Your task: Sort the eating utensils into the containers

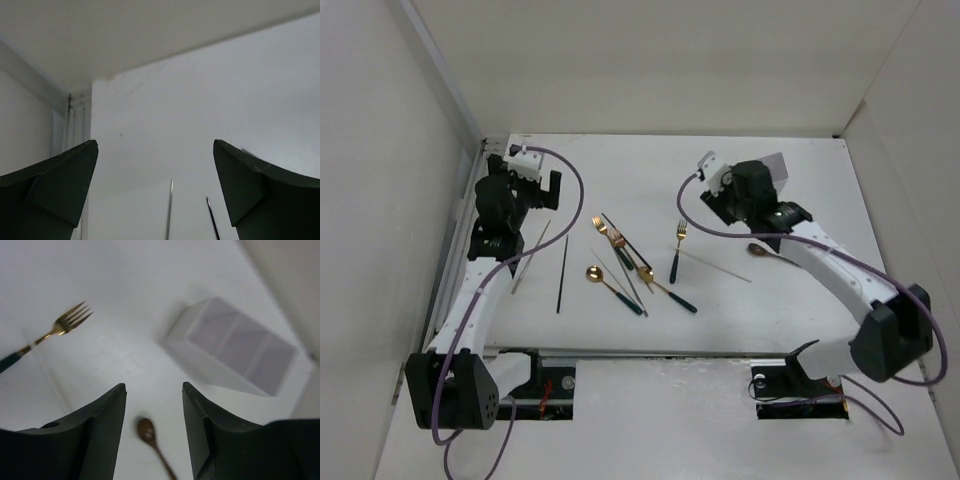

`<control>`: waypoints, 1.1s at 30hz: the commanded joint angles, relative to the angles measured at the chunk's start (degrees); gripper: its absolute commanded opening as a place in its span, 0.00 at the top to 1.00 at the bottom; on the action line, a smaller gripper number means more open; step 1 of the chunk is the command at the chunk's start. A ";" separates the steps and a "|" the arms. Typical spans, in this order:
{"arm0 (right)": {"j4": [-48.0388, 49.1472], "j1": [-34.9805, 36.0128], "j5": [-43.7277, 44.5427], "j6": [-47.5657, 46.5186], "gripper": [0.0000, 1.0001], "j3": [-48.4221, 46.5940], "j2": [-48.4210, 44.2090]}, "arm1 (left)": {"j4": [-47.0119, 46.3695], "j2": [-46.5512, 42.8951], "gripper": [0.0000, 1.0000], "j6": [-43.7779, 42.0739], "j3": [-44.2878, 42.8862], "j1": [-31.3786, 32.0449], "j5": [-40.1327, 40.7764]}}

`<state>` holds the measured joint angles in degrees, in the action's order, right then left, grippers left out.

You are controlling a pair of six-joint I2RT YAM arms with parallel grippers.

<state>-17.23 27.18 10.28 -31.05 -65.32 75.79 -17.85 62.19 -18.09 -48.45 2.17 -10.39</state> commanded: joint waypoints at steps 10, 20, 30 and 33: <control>-16.95 6.57 -13.62 8.20 0.30 -1.21 20.88 | 5.72 -5.24 0.00 7.28 7.31 -0.07 0.90; -14.93 4.90 -13.02 7.67 0.46 -2.88 27.39 | 6.24 -6.38 0.00 8.33 8.46 -0.07 2.13; -13.26 4.90 -11.95 7.67 0.79 -3.94 30.73 | 6.86 -6.38 0.00 8.33 8.46 -0.07 2.13; -13.26 4.90 -10.72 7.67 1.00 -3.94 31.34 | 6.33 -6.38 0.00 8.33 8.46 -0.07 2.13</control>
<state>-31.86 32.29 -1.65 -23.53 -68.25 105.12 -9.56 57.30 -10.37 -40.07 2.13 -8.49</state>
